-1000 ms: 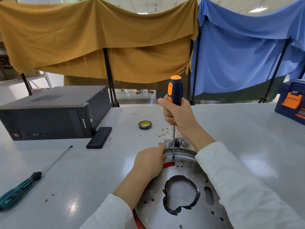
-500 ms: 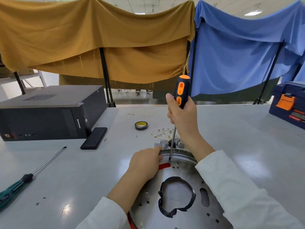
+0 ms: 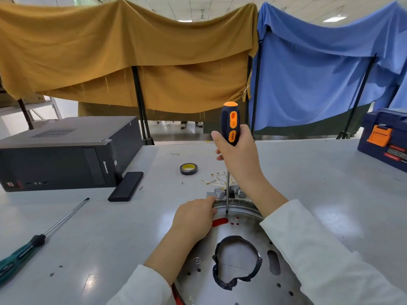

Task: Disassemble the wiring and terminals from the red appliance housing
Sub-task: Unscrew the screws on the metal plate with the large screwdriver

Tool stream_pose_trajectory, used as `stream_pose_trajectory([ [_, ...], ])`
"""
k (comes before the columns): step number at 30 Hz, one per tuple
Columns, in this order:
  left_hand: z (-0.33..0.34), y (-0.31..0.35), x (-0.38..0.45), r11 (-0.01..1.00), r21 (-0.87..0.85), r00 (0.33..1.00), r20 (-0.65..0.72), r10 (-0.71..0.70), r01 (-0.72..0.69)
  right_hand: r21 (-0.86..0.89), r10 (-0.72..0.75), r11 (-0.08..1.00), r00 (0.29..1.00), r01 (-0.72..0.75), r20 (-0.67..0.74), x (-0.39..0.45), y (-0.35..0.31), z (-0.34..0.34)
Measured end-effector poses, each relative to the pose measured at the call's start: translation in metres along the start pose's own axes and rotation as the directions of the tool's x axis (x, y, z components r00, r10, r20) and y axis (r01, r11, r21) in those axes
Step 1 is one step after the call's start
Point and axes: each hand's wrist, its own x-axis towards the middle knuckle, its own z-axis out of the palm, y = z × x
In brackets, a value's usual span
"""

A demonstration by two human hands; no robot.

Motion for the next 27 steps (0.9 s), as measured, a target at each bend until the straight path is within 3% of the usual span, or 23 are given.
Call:
stream_pose_trajectory([
  [4,-0.001,0.0,0.0,1.0,0.006,1.0,0.002,0.0,0.0,0.074,0.0,0.997,0.999,0.004,-0.051,-0.003,0.003,0.002],
  [6,-0.001,0.001,0.0,1.0,0.017,1.0,0.004,-0.003,0.003,0.24,0.023,0.97,0.998,-0.037,0.061,-0.001,0.005,-0.001],
  [8,-0.001,0.001,0.0,1.0,0.025,1.0,0.007,-0.008,0.007,0.388,0.058,0.907,0.961,-0.164,0.27,0.005,0.004,-0.007],
  [11,-0.002,0.001,0.001,0.999,0.021,0.999,0.021,-0.027,0.027,0.389,0.079,0.889,0.916,-0.243,0.393,0.012,0.005,-0.011],
  [15,0.0,0.0,0.0,1.0,0.017,1.0,0.017,-0.018,0.018,0.261,0.048,0.955,0.943,-0.14,0.329,0.007,0.006,-0.012],
  [19,0.001,0.0,0.002,1.0,0.016,1.0,0.016,-0.013,0.013,0.085,0.025,0.996,0.992,-0.036,0.126,0.0,0.005,-0.012],
  [22,0.002,-0.001,0.002,1.0,0.013,1.0,0.016,-0.014,0.014,0.122,0.005,0.992,0.998,-0.013,0.067,-0.006,0.004,-0.005],
  [24,0.003,-0.001,0.002,1.0,0.018,1.0,0.015,-0.014,0.014,0.203,-0.002,0.979,0.995,-0.018,0.1,-0.007,0.003,-0.005],
  [27,0.003,-0.001,0.002,1.0,0.023,1.0,0.019,-0.021,0.02,0.332,0.008,0.935,0.941,-0.127,0.338,-0.003,-0.001,-0.007],
])
